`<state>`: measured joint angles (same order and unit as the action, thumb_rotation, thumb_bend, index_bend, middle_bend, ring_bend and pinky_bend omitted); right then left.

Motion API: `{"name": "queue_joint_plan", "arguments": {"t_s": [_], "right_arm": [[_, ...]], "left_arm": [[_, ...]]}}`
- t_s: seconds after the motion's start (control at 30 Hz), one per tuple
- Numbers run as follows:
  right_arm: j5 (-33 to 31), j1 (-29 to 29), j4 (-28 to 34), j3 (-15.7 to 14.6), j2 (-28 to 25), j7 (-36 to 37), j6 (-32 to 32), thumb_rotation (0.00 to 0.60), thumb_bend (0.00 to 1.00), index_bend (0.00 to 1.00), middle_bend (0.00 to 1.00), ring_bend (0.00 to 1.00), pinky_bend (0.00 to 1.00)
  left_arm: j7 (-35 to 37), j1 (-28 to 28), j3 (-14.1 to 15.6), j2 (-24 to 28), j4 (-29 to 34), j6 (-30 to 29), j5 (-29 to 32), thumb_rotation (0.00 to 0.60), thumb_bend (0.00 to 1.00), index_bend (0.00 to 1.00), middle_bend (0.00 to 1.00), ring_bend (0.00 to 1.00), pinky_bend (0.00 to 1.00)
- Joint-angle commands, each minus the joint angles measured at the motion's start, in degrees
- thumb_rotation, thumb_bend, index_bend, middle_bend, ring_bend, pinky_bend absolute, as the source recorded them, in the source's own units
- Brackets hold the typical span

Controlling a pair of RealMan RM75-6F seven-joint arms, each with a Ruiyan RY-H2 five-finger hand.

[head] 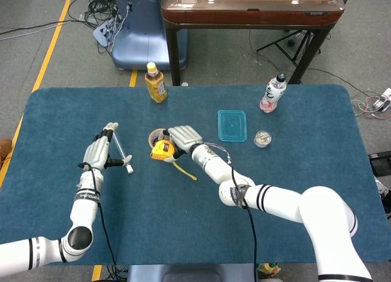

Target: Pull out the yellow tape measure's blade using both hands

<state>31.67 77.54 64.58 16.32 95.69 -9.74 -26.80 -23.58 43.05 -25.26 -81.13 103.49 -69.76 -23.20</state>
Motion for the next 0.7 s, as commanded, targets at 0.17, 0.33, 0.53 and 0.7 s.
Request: {"name": "queue_joint_plan", "arguments": {"t_s": [0.17,0.33,0.53,0.7], "right_arm": [[-4.7,3.9,-4.3,-0.6,3.8,-0.8,-1.0,0.600,0.61,0.63,0.63,0.51,0.42],[-6.4,5.6,-8.1,-0.1,6.8,-0.6,-0.7,0.600,0.61,0.63,0.63,0.51,0.42],[-7.3,6.5,-11.8,0.7,9.3,0.3,0.5,0.600,0.61,0.62,0.63,0.51,0.42],[-6.6,6.8,-13.6,1.9,10.3,1.5,1.2,0.600,0.61,0.63,0.63,0.51,0.42]], "left_arm": [[0.4,1.8,-1.9,-2.1,-2.2,-0.8,4.4,0.600,0.21,0.00,0.00,0.00,0.00],[0.2,2.4,-2.4,-2.9,-2.8,-2.1,5.4,0.600,0.21,0.00,0.00,0.00,0.00],[-1.1,3.2,-1.9,-4.1,-4.1,-3.9,4.8,0.600,0.20,0.00,0.00,0.00,0.00],[-1.6,3.5,-1.6,-5.0,-4.8,-4.6,4.7,0.600,0.20,0.00,0.00,0.00,0.00]]}}
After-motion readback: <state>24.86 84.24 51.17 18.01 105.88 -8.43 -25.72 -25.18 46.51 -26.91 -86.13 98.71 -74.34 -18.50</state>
